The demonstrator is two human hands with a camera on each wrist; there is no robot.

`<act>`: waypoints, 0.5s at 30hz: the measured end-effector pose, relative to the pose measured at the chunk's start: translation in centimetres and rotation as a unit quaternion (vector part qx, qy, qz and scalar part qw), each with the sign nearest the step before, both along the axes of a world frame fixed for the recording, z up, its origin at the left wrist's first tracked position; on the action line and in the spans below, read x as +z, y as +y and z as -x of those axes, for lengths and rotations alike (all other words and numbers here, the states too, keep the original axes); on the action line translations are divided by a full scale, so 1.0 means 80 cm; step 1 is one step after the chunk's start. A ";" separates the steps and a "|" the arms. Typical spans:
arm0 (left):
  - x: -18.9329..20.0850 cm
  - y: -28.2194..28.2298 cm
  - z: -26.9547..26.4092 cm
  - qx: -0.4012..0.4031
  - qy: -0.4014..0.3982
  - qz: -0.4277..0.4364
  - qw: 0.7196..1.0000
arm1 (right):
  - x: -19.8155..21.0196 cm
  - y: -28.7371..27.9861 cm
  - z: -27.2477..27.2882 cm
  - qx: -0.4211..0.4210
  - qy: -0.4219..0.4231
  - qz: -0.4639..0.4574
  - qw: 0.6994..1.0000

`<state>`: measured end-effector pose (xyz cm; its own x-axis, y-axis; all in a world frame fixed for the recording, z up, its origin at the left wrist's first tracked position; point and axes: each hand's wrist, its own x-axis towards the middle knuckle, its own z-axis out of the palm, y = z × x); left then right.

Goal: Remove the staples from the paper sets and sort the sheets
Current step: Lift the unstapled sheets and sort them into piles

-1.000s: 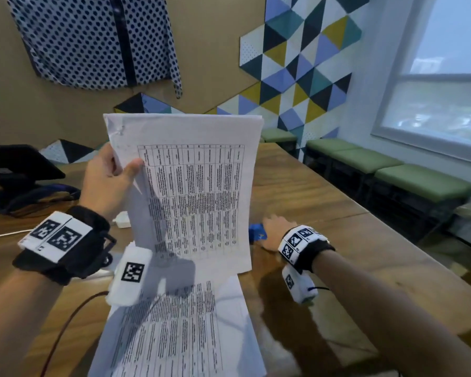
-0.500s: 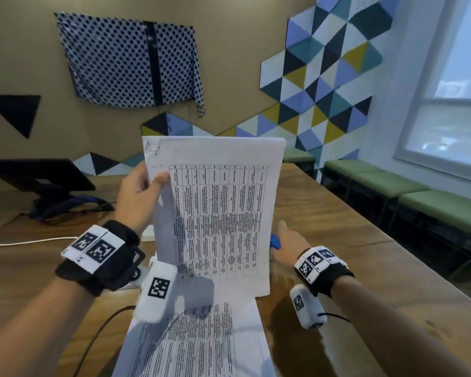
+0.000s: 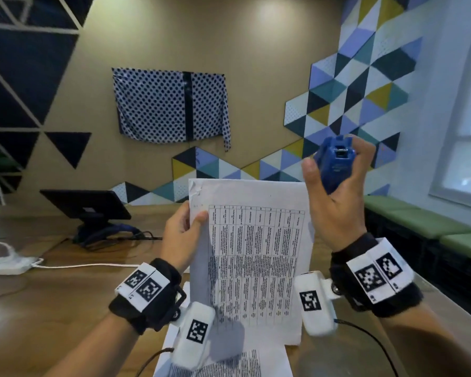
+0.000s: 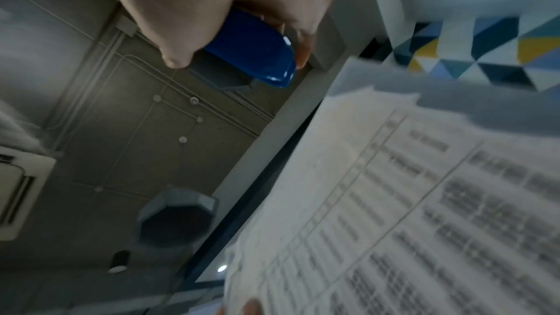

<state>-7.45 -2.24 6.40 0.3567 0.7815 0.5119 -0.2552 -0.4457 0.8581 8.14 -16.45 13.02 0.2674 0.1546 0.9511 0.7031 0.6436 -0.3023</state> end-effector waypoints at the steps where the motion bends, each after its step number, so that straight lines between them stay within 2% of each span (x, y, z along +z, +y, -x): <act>1: 0.000 -0.003 0.001 -0.006 -0.004 -0.004 1.000 | 0.000 0.007 0.010 0.040 -0.018 0.001 0.999; 4: -0.002 -0.012 0.002 -0.031 -0.024 -0.017 0.999 | -0.005 0.032 0.031 0.112 -0.025 0.044 0.992; 8: -0.005 -0.026 0.004 -0.059 -0.039 -0.066 0.995 | -0.007 0.053 0.049 0.035 -0.029 0.063 0.997; 12: -0.002 -0.036 0.003 -0.086 -0.050 -0.101 0.990 | 0.003 0.060 0.066 0.017 -0.016 0.048 0.999; 15: -0.001 -0.044 -0.001 -0.091 -0.054 -0.120 0.987 | 0.013 0.062 0.076 0.039 0.010 0.066 0.997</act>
<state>-7.40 -5.80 6.33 0.4136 0.5602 0.7177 -0.4346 -0.5712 0.6963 2.04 -11.48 14.08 0.2690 0.2993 0.9154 0.6446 0.6503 -0.4021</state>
